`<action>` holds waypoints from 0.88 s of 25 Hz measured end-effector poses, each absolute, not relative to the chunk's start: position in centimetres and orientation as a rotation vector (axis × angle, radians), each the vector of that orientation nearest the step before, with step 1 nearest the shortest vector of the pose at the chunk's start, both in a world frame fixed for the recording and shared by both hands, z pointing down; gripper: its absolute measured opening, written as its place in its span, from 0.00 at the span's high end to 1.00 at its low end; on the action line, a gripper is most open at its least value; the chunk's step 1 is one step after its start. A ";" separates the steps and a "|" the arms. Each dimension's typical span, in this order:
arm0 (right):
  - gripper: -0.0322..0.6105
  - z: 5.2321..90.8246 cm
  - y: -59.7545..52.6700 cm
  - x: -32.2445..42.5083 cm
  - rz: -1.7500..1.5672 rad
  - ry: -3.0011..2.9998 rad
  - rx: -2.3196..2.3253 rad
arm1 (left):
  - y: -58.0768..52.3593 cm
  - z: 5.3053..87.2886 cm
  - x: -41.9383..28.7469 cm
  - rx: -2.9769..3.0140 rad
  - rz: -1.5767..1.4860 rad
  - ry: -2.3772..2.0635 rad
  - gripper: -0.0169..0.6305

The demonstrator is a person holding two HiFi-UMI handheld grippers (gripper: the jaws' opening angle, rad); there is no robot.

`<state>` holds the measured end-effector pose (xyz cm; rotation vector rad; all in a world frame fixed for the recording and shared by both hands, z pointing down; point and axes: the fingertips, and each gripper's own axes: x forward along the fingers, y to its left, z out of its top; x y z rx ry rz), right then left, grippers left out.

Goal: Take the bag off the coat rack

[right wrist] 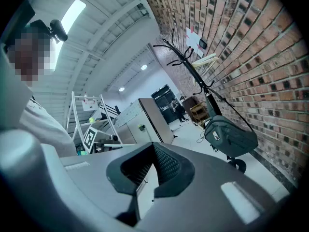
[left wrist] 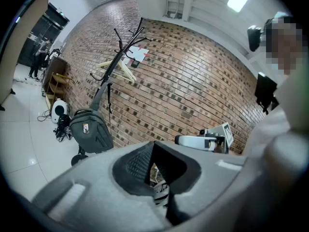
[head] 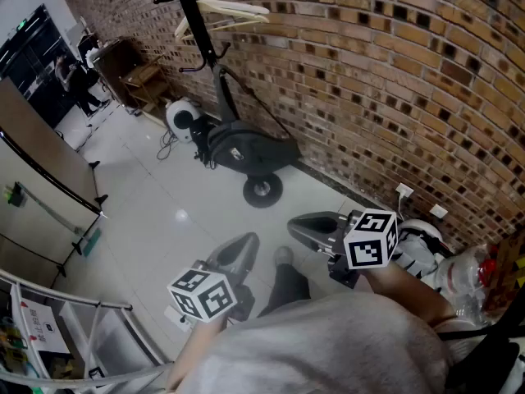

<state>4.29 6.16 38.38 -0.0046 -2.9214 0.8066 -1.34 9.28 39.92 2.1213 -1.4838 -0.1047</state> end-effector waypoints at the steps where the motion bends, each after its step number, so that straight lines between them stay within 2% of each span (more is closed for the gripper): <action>1: 0.95 38.4 5.2 3.8 0.824 -2.925 0.011 | 8.4 40.0 -2.1 2.122 -0.103 -1.489 0.97; 11: 0.95 41.7 -7.3 -5.3 0.990 -2.879 0.082 | -3.6 42.7 -11.9 2.092 -0.057 -1.488 0.97; 22: 0.95 38.8 -24.0 -17.1 0.957 -2.963 0.130 | -23.2 39.8 -24.7 2.263 0.015 -1.460 0.97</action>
